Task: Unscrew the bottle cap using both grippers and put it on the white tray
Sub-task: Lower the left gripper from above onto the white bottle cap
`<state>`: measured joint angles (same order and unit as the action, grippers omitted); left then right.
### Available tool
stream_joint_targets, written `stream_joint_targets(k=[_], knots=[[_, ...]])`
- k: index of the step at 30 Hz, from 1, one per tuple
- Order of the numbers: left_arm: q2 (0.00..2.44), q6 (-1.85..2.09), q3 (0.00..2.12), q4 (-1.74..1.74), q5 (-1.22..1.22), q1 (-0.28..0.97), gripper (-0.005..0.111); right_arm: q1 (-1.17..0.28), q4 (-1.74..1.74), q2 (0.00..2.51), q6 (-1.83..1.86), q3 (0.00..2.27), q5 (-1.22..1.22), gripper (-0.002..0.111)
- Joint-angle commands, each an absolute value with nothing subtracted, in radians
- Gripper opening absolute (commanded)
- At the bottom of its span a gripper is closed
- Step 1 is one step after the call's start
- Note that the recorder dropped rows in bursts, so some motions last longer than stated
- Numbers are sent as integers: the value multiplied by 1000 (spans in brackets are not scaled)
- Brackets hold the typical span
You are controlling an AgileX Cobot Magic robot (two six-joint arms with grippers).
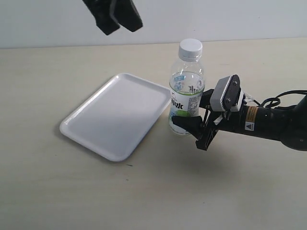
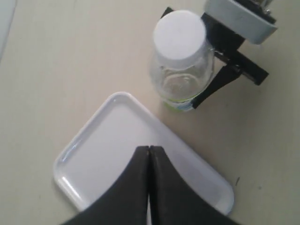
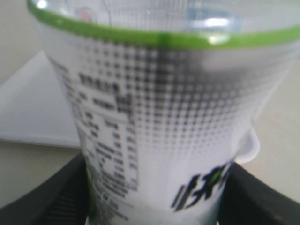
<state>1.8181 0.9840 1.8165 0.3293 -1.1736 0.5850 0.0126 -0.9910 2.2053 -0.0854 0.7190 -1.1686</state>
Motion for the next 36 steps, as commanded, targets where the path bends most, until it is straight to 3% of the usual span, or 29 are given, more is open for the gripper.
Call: stream_joint_targets(k=[1,18,33,36], knots=[[1843,1000,1854,321,-1128,653,0,11,-1036,2208,-72,718,-1101,0],[1890,988,1896,306,-907,720,0,11,-1038,2208,-25,718,-1083,0],[1894,935,1896,315,-1050,720,0,11,-1031,2201,-20,718,-1064,0],[1894,935,1896,323,-1069,723,10,11,-1031,2201,-20,718,-1064,0]])
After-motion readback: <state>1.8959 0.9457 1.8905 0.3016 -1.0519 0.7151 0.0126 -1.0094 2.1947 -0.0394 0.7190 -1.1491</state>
